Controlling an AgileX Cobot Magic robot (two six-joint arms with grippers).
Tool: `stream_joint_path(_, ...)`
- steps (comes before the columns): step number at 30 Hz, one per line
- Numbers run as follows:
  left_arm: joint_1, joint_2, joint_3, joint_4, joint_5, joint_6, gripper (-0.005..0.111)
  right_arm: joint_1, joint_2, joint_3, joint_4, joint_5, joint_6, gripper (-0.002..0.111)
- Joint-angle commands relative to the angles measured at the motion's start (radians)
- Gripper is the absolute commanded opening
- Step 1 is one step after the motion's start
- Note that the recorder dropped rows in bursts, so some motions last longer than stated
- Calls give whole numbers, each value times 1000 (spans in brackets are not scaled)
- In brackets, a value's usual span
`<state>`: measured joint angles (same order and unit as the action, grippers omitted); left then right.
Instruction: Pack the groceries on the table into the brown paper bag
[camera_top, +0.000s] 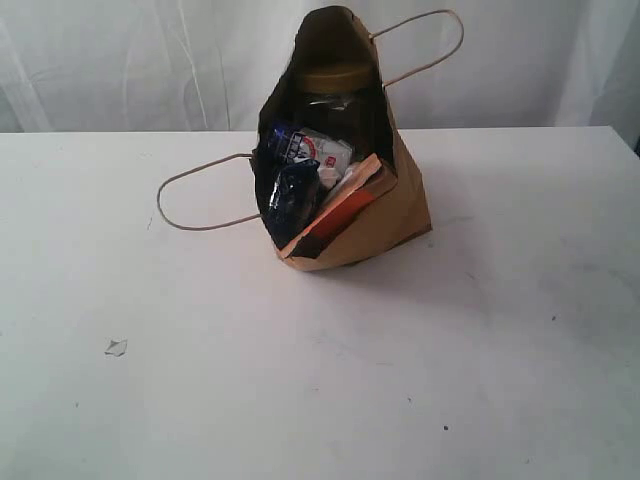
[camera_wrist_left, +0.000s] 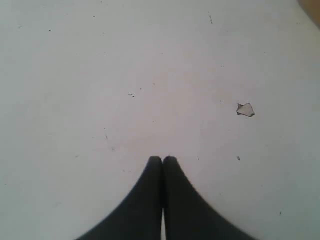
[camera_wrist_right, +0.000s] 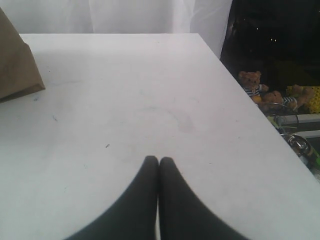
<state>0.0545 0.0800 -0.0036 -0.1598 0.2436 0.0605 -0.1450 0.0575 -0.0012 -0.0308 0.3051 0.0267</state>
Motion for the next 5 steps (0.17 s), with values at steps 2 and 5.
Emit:
stream_joint_path(2, -8, 1, 4, -11, -5, 0, 0, -5, -8, 1, -5, -4, 4, 0)
stream_joint_path(5, -8, 1, 4, -11, -5, 0, 0, -5, -8, 1, -5, -4, 4, 0)
